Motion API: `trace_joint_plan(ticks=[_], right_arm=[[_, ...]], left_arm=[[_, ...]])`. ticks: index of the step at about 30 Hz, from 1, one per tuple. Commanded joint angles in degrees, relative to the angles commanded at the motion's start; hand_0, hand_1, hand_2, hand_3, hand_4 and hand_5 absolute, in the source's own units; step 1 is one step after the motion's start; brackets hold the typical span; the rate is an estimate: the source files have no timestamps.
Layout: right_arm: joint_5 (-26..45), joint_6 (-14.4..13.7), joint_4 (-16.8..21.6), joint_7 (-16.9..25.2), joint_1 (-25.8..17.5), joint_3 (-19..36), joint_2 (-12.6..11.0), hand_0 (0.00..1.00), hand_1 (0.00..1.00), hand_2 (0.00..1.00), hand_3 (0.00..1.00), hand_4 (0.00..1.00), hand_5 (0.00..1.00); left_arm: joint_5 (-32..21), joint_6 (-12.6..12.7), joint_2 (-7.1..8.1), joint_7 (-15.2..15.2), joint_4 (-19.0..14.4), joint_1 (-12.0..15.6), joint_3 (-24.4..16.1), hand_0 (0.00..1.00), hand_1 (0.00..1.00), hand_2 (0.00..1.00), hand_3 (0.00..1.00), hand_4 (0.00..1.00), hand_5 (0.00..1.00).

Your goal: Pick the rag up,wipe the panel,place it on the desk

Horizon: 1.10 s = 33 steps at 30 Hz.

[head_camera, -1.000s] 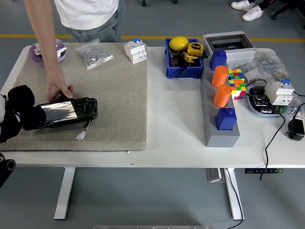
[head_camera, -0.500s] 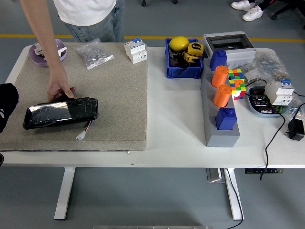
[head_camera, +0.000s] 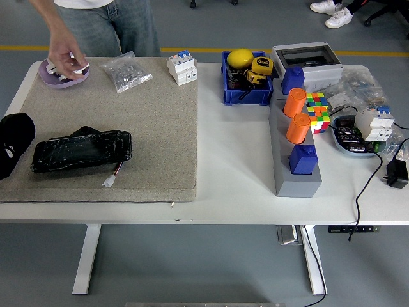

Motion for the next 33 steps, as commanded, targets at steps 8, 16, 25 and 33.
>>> trace_joint_plan(ticks=[8, 16, 25, 33], right_arm=[[-0.1, -0.1, 0.1, 0.1, 0.2, 0.0, 0.0, 0.783, 0.721, 0.727, 0.692, 0.998, 0.728], [-0.3, -0.1, 0.1, 0.1, 0.3, 0.3, 0.1, 0.783, 0.720, 0.723, 0.691, 0.998, 0.730], [-0.2, 0.0, -0.1, 0.0, 0.2, 0.5, 0.2, 0.784, 0.719, 0.722, 0.691, 0.998, 0.729], [-0.3, 0.0, -0.1, 0.1, 0.2, 0.9, 0.3, 0.786, 0.719, 0.722, 0.690, 0.998, 0.730]], left_arm=[[-0.3, -2.5, 0.44, 0.0, 1.1, -1.1, 1.6, 0.484, 0.625, 0.589, 0.539, 0.471, 0.002], [0.3, -3.6, 0.58, 0.0, 0.5, -1.5, 1.5, 0.663, 0.806, 0.790, 0.580, 0.716, 0.002], [1.1, -5.0, 0.60, 0.0, -0.9, -0.8, 0.3, 0.688, 0.824, 0.820, 0.677, 0.788, 0.002], [2.2, -6.1, 0.89, 0.3, -3.7, 0.7, -2.5, 0.715, 0.853, 0.859, 0.843, 0.905, 0.045]])
